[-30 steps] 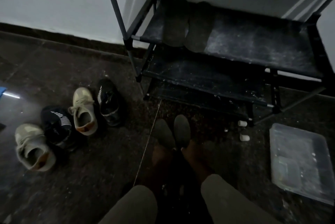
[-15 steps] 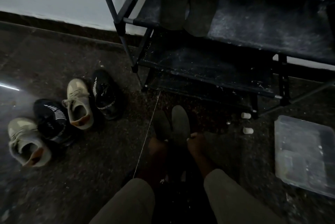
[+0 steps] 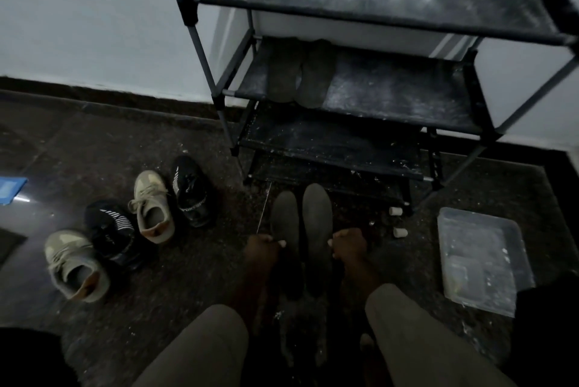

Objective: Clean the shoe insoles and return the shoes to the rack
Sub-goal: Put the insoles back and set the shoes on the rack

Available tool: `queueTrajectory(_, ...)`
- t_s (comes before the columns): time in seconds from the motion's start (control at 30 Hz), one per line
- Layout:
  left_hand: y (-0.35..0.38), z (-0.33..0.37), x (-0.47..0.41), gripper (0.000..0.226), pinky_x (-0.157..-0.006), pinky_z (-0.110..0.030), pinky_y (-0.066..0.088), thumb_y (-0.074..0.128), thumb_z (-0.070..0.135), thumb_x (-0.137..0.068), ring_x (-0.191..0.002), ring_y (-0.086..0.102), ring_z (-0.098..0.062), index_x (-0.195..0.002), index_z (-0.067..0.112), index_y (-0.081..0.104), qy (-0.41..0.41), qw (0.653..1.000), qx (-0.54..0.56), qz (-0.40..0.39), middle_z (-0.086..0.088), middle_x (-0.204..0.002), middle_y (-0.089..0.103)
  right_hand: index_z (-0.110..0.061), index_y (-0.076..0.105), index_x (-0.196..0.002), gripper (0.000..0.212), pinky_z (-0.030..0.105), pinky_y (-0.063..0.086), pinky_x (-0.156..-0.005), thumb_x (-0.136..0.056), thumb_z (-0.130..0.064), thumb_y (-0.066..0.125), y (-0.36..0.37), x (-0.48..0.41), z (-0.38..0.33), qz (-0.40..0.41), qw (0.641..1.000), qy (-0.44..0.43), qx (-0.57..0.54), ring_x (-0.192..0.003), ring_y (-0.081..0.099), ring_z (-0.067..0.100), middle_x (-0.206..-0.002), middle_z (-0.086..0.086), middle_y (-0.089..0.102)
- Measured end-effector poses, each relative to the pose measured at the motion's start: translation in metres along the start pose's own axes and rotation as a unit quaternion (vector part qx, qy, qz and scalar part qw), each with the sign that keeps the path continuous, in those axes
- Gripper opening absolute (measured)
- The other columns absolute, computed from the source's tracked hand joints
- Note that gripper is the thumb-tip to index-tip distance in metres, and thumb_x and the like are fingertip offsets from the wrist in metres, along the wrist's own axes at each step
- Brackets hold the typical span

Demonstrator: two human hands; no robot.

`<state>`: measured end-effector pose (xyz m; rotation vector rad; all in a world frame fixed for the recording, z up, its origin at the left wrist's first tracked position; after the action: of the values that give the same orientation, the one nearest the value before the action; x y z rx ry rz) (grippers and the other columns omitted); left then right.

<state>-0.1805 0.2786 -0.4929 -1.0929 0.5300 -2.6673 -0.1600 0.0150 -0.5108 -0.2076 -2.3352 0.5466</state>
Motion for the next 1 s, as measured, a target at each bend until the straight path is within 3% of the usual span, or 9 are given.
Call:
queueTrajectory(0.1, -0.016, 0.009, 0.015, 0.021, -0.09, -0.034, 0.053, 0.085, 0.016, -0.077, -0.104, 0.067, -0.032, -0.085, 0.014, 0.065, 0.024, 0.997, 0.044, 0.066, -0.017, -0.105, 0.072, -0.005, 0.071, -0.11, 0.022, 0.041, 0.06, -0.09, -0.089, -0.011, 0.065, -0.016, 0.024, -0.018, 0.006, 1.0, -0.023, -0.02, -0.092, 0.067, 0.028, -0.105, 0.015, 0.071)
queueTrajectory(0.2, -0.026, 0.02, 0.027, 0.02, -0.093, -0.044, 0.054, 0.085, 0.009, -0.076, -0.099, 0.068, -0.034, -0.078, 0.016, 0.065, 0.047, 0.991, 0.087, 0.087, -0.017, -0.098, 0.071, -0.006, 0.071, -0.108, 0.021, 0.043, 0.06, -0.088, -0.089, -0.013, 0.064, -0.032, 0.051, -0.033, 0.015, 0.998, -0.044, -0.036, -0.087, 0.066, 0.025, -0.103, 0.015, 0.072)
queueTrajectory(0.33, -0.037, 0.038, 0.038, 0.016, -0.088, -0.041, 0.058, 0.082, 0.014, -0.081, -0.093, 0.07, -0.031, -0.089, 0.002, 0.074, 0.078, 0.992, 0.069, 0.065, -0.016, -0.098, 0.074, -0.005, 0.076, -0.077, 0.009, 0.047, 0.062, -0.079, -0.083, -0.008, 0.07, -0.057, 0.091, -0.055, 0.058, 0.995, -0.073, -0.035, -0.081, 0.073, 0.035, -0.086, 0.02, 0.076)
queueTrajectory(0.47, -0.053, 0.062, 0.065, 0.014, -0.083, -0.044, 0.06, 0.082, 0.01, -0.081, -0.086, 0.07, -0.028, -0.08, 0.0, 0.072, 0.121, 0.985, 0.104, 0.064, -0.017, -0.089, 0.074, -0.015, 0.067, -0.058, 0.029, 0.046, 0.063, -0.074, -0.083, -0.001, 0.072, -0.08, 0.128, -0.075, 0.083, 0.989, -0.099, -0.074, -0.067, 0.069, 0.027, -0.071, 0.012, 0.071)
queueTrajectory(0.57, -0.064, 0.089, 0.1, 0.018, -0.078, -0.041, 0.058, 0.079, 0.005, -0.082, -0.078, 0.066, -0.024, -0.069, 0.009, 0.068, 0.157, 0.975, 0.139, 0.072, -0.015, -0.081, 0.071, -0.015, 0.066, -0.057, 0.031, 0.042, 0.062, -0.069, -0.085, -0.002, 0.071, -0.098, 0.146, -0.093, 0.091, 0.983, -0.126, -0.097, -0.058, 0.064, 0.019, -0.061, 0.004, 0.066)
queueTrajectory(0.7, -0.068, 0.138, 0.124, 0.014, -0.08, -0.049, 0.061, 0.077, 0.006, -0.086, -0.078, 0.067, -0.026, -0.074, 0.004, 0.069, 0.19, 0.965, 0.175, 0.044, -0.025, -0.09, 0.073, -0.001, 0.069, -0.063, 0.024, 0.027, 0.053, -0.06, -0.086, -0.002, 0.07, -0.132, 0.166, -0.135, 0.112, 0.971, -0.176, -0.12, -0.056, 0.062, 0.017, -0.063, 0.01, 0.068)
queueTrajectory(0.8, -0.073, 0.18, 0.126, 0.016, -0.082, -0.05, 0.061, 0.083, 0.013, -0.079, -0.08, 0.07, -0.028, -0.072, 0.007, 0.07, 0.206, 0.96, 0.186, 0.044, -0.018, -0.086, 0.075, 0.003, 0.071, -0.068, 0.015, 0.038, 0.06, -0.064, -0.082, -0.003, 0.072, -0.154, 0.164, -0.166, 0.132, 0.962, -0.197, -0.139, -0.058, 0.065, 0.02, -0.067, 0.015, 0.071)
queueTrajectory(0.9, -0.074, 0.219, 0.116, 0.024, -0.082, -0.05, 0.061, 0.087, 0.029, -0.069, -0.084, 0.073, -0.029, -0.075, 0.01, 0.073, 0.222, 0.961, 0.153, 0.056, -0.012, -0.083, 0.076, -0.009, 0.068, -0.054, 0.022, 0.04, 0.061, -0.066, -0.075, -0.007, 0.074, -0.174, 0.152, -0.19, 0.167, 0.956, -0.19, -0.148, -0.058, 0.069, 0.023, -0.058, 0.007, 0.068)
queueTrajectory(1.0, -0.077, 0.269, 0.134, 0.025, -0.083, -0.036, 0.058, 0.085, 0.019, -0.078, -0.086, 0.069, -0.028, -0.085, -0.001, 0.072, 0.26, 0.955, 0.12, 0.078, -0.015, -0.089, 0.074, -0.006, 0.069, -0.059, 0.015, 0.044, 0.063, -0.064, -0.069, -0.018, 0.069, -0.189, 0.115, -0.215, 0.188, 0.955, -0.189, -0.127, -0.065, 0.073, 0.029, -0.062, 0.013, 0.07)
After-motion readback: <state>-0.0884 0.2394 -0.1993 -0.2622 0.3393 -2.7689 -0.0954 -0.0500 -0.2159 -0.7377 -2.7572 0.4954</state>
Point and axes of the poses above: each hand's wrist, its own x-axis away from the middle knuckle, its own y-axis out of the palm, z = x × y, the point moved 10 cm from there along -x, towards the middle knuckle
